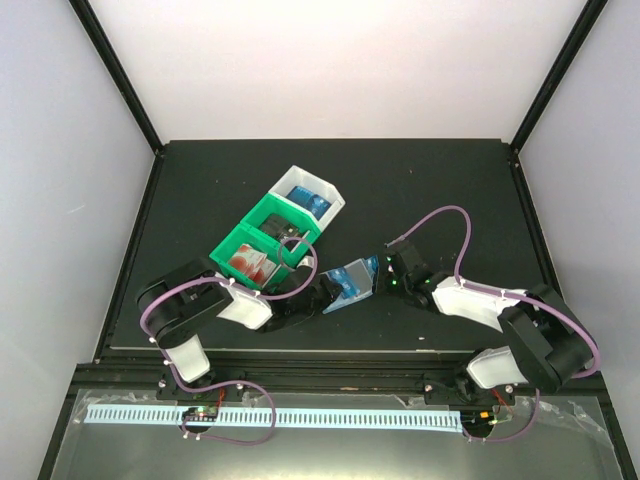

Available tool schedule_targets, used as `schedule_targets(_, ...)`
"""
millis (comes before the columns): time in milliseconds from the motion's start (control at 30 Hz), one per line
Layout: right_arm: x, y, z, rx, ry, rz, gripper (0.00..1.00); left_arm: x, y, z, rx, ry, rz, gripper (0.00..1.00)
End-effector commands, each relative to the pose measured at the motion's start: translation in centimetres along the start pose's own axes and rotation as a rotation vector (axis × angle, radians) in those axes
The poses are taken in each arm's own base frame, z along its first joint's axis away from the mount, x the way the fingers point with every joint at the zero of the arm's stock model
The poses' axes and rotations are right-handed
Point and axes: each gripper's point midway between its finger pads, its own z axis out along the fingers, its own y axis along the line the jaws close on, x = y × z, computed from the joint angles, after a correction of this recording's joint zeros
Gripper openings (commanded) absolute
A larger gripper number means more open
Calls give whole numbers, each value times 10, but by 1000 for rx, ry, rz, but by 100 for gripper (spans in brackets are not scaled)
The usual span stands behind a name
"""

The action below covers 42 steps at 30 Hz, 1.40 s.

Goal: Put the credit cards into the card holder
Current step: Insert the credit card into the card holder.

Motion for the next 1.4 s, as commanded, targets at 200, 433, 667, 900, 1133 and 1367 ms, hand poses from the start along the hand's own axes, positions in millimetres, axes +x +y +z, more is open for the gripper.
schedule_targets(200,37,-21,6,71,135,-3,1,26,38,-4,-118,82,-136,2)
schedule_targets(433,38,-22,7,73,140,-3,1,31,46,-1,-126,103,-171,2)
schedule_targets(667,37,-21,6,71,139,-4,1,32,33,10,-78,127,-123,1)
schedule_targets(900,36,-21,5,73,135,-6,1,31,27,19,-84,157,-56,5)
schedule_targets(1133,31,-21,0,81,112,-15,1,29,27,14,-135,190,80,23)
schedule_targets(1367,26,-18,-2,73,95,-15,1,39,43,-1,-192,263,165,40)
